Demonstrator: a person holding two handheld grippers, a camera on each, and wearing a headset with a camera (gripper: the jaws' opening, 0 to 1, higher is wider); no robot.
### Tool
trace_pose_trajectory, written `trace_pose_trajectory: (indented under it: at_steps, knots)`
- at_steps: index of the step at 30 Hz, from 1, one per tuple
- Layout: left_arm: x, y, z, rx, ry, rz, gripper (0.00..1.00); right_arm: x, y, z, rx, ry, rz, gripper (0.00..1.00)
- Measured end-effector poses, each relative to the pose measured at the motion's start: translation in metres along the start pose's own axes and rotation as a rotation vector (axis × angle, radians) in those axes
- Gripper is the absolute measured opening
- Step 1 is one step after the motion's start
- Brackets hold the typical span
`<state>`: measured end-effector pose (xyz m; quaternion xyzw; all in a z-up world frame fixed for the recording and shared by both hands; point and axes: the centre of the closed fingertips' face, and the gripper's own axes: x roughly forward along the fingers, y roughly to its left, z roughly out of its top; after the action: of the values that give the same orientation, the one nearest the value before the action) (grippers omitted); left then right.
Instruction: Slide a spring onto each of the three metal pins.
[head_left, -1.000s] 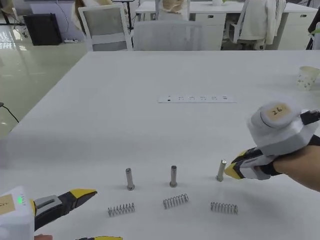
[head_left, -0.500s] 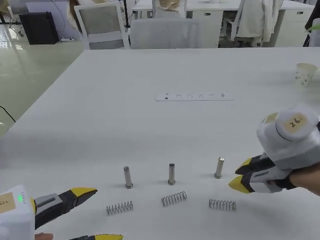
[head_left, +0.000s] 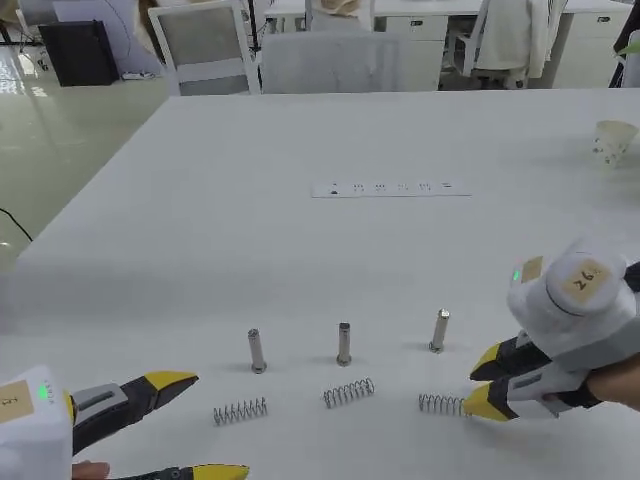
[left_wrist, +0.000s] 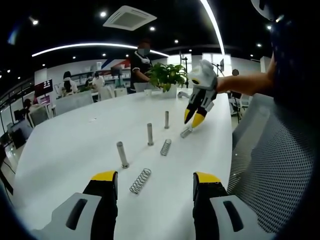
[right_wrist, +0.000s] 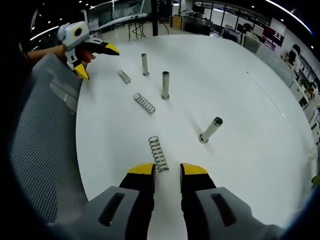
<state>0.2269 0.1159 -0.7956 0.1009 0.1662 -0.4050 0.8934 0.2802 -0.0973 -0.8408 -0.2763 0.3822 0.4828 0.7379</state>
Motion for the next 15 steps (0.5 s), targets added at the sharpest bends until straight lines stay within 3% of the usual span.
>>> trace_pose_trajectory:
  at_steps: [4, 15]
  knots:
    - [0.000, 0.000, -0.001, -0.002, 0.003, -0.001, 0.55, 0.004, 0.006, -0.001, -0.019, 0.012, 0.040, 0.15]
    - [0.000, 0.000, 0.000, -0.007, 0.003, 0.001, 0.54, 0.013, 0.009, -0.003, -0.067, 0.051, 0.066, 0.13]
